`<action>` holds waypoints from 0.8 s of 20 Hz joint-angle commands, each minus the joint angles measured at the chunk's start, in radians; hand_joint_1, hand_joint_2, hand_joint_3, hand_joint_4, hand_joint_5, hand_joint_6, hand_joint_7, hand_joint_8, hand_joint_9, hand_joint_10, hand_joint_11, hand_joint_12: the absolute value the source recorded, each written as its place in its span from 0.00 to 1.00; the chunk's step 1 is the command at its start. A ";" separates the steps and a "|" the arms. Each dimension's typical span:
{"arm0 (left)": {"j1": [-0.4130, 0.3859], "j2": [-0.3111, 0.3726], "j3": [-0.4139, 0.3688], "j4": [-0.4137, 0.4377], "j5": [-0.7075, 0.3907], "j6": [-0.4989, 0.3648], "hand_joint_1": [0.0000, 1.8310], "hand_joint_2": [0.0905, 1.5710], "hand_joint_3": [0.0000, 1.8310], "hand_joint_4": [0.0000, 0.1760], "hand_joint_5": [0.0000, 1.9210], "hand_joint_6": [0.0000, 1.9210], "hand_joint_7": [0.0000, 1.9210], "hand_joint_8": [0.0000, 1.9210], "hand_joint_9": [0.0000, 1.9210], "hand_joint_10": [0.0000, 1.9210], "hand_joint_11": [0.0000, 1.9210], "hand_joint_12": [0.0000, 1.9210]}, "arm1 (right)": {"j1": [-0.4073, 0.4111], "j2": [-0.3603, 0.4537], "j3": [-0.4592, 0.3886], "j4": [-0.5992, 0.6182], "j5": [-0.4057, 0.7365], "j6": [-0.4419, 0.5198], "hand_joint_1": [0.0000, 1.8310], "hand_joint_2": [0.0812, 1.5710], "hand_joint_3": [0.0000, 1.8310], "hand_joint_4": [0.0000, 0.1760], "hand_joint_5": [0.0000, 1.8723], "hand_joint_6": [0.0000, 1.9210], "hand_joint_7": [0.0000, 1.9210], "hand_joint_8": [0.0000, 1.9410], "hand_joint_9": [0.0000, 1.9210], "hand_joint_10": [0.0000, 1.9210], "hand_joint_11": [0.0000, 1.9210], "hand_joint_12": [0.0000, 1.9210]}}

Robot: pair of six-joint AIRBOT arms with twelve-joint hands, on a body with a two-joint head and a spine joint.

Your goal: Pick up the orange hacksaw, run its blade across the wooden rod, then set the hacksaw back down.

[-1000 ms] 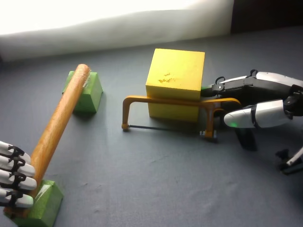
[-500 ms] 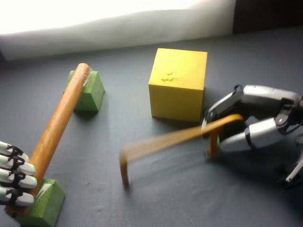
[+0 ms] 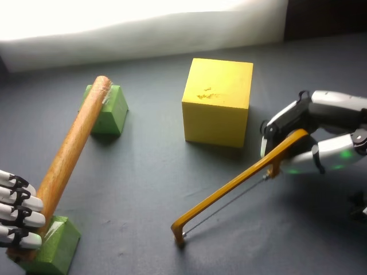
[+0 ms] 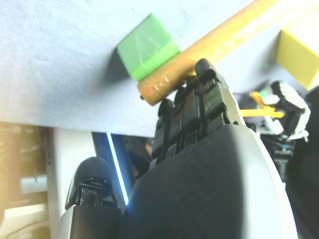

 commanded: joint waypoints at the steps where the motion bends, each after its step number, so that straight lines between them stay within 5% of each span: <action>1: -0.003 0.004 0.008 -0.031 -0.005 -0.002 0.00 0.80 0.00 0.00 0.06 0.00 0.04 0.00 0.04 0.00 0.00 0.18 | 0.011 0.018 -0.010 0.084 0.133 -0.006 0.69 0.69 0.00 0.00 0.53 0.41 0.55 0.57 0.51 0.56 0.46 0.75; 5: -0.003 0.003 0.011 -0.031 0.000 -0.002 0.00 0.81 0.00 0.00 0.05 0.00 0.04 0.00 0.04 0.00 0.00 0.15 | 0.008 0.115 -0.131 0.205 0.160 -0.106 0.69 0.69 0.00 0.00 0.51 0.44 0.54 0.58 0.50 0.55 0.45 0.75; 10: -0.003 0.002 0.012 -0.031 0.000 -0.002 0.01 0.80 0.00 0.00 0.05 0.00 0.03 0.00 0.03 0.00 0.00 0.14 | -0.045 0.227 -0.321 0.500 0.308 -0.336 0.69 0.69 0.00 0.00 0.53 0.40 0.54 0.59 0.49 0.57 0.44 0.78; 16: -0.003 0.002 0.012 -0.031 0.000 -0.002 0.00 0.80 0.00 0.00 0.04 0.00 0.02 0.00 0.02 0.00 0.00 0.12 | -0.093 0.254 -0.426 0.682 0.547 -0.504 0.69 0.69 0.00 0.00 0.53 0.41 0.54 0.59 0.50 0.56 0.45 0.75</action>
